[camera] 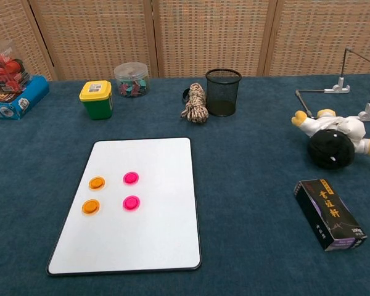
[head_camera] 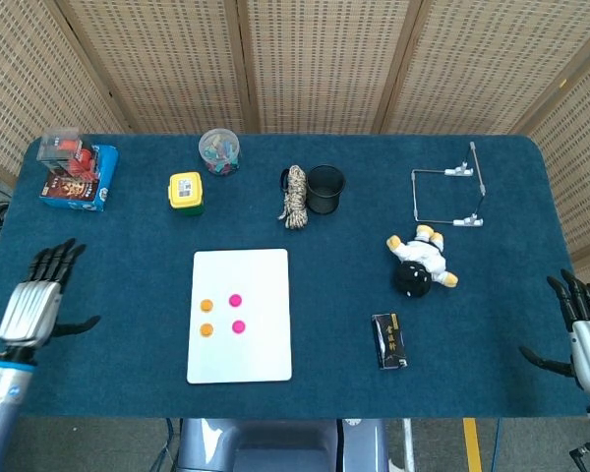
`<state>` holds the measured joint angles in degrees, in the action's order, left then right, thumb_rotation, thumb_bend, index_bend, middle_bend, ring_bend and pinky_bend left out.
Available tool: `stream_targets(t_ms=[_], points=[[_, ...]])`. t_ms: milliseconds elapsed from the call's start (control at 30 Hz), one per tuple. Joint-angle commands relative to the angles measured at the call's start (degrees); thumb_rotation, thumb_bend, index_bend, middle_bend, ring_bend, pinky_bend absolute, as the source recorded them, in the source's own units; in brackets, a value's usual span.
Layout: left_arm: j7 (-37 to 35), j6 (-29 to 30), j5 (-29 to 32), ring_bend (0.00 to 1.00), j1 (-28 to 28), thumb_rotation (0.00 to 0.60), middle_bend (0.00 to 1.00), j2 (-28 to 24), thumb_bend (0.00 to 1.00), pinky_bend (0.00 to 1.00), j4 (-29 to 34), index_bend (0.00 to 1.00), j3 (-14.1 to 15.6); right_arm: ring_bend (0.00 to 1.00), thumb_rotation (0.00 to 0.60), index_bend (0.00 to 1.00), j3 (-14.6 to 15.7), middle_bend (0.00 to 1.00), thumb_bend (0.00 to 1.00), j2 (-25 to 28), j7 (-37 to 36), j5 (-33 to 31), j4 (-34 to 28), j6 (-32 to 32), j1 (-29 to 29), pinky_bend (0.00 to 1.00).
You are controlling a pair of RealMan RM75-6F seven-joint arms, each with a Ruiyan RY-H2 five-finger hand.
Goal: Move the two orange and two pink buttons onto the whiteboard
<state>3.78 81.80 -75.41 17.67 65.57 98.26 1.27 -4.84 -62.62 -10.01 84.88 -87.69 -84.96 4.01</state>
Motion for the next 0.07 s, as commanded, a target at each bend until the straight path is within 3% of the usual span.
stream_targets(t_ms=[33, 67], points=[[-0.38, 5.13, -0.5, 0.0, -5.41, 0.6, 0.0, -3.08, 0.0, 0.0, 2.61, 0.0, 2.55, 0.0, 0.6, 0.0, -0.05, 0.0, 0.0, -0.48, 0.87, 0.64, 0.14, -1.01, -0.21, 0.0], [-1.0, 5.76, -1.09, 0.0, -6.26, 0.6, 0.0, -3.51, 0.0, 0.0, 2.67, 0.0, 2.8, 0.0, 0.6, 0.0, -0.1, 0.0, 0.0, -0.66, 1.26, 0.76, 0.22, -1.29, -0.24, 0.0]])
